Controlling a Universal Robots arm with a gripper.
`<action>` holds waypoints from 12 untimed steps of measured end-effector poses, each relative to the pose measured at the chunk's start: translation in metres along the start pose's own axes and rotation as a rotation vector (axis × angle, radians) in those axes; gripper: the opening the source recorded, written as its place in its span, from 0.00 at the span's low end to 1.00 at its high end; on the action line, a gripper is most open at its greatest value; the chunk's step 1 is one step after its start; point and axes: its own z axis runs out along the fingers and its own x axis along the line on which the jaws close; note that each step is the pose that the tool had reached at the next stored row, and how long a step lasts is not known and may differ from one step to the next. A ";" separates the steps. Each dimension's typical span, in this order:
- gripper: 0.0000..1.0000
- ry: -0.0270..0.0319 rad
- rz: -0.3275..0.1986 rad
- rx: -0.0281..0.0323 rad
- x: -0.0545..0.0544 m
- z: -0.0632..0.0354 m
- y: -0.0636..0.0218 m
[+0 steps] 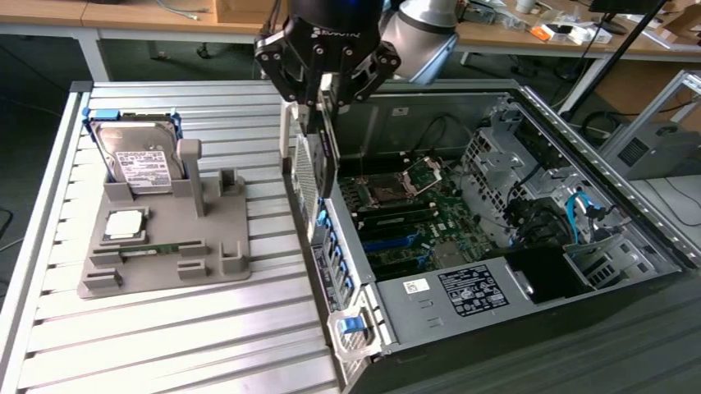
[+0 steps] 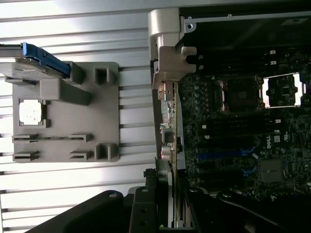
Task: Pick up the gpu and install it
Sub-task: 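Pick up the gpu and move the gpu toward the slot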
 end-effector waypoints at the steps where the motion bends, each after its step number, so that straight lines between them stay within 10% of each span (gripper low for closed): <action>1: 0.27 0.0002 0.000 0.0000 -0.002 0.0000 -0.0001; 12: 0.27 0.0020 0.000 0.0001 -0.029 0.0005 -0.0010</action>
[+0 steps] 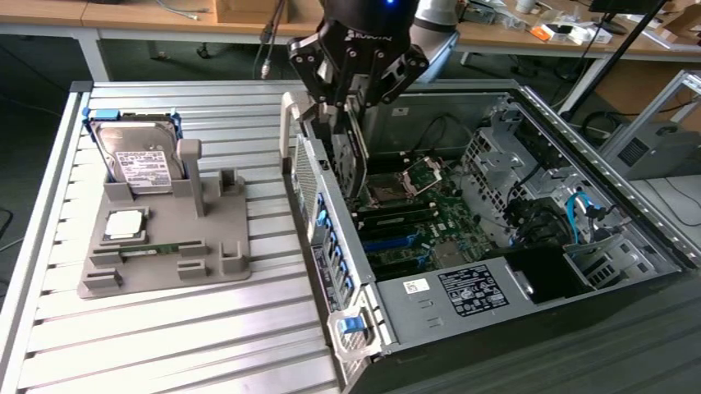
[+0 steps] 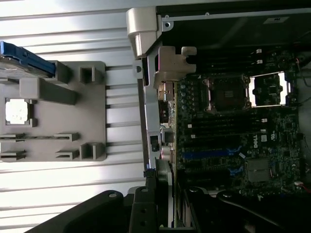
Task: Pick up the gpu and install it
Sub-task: 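Pick up the gpu and move the gpu toward the slot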
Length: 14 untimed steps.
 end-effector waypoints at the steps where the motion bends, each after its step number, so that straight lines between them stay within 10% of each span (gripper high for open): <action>1: 0.27 0.0002 0.000 0.0000 -0.002 0.0000 0.0000; 14: 0.27 0.0026 0.000 0.0002 -0.036 0.0007 0.0009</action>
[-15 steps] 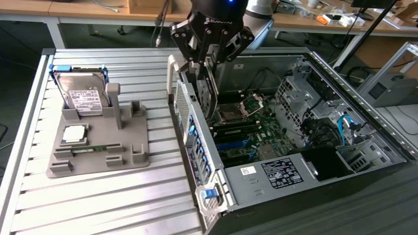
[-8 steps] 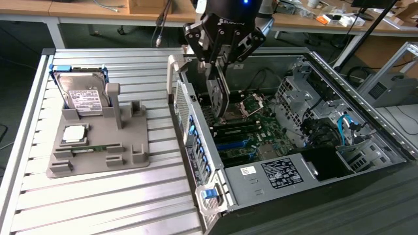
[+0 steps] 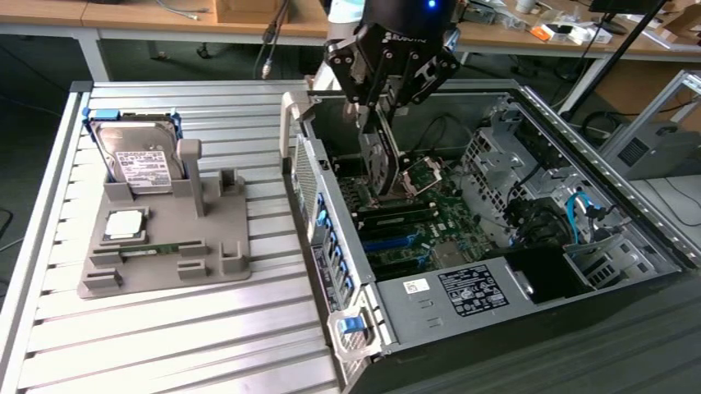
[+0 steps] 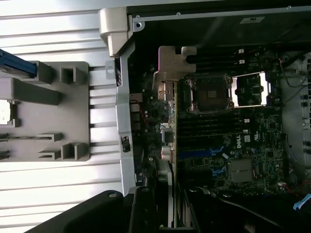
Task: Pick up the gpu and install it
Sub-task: 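Pick up the gpu and move the gpu toward the slot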
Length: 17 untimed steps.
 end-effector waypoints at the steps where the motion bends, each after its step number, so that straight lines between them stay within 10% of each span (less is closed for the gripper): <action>1: 0.27 0.0002 0.000 0.0000 -0.002 0.0000 0.0000; 17: 0.27 0.0035 0.000 0.0003 -0.036 0.0005 -0.0010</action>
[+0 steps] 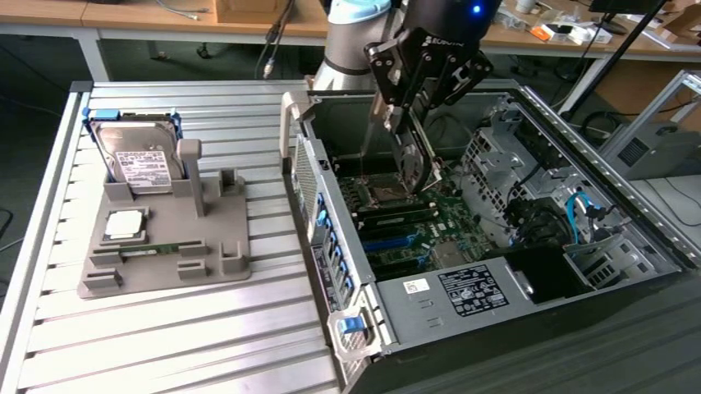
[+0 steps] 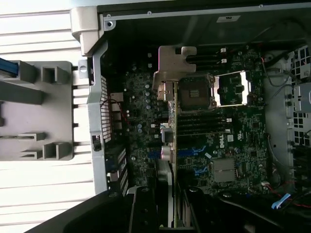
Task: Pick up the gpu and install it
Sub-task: 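Pick up the gpu and move the gpu toward the slot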
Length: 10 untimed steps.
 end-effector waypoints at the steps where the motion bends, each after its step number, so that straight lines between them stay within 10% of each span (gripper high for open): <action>1: 0.27 0.0001 0.000 0.0001 -0.001 0.0000 -0.0001; 10: 0.27 0.0023 0.000 0.0003 -0.020 0.0004 -0.0002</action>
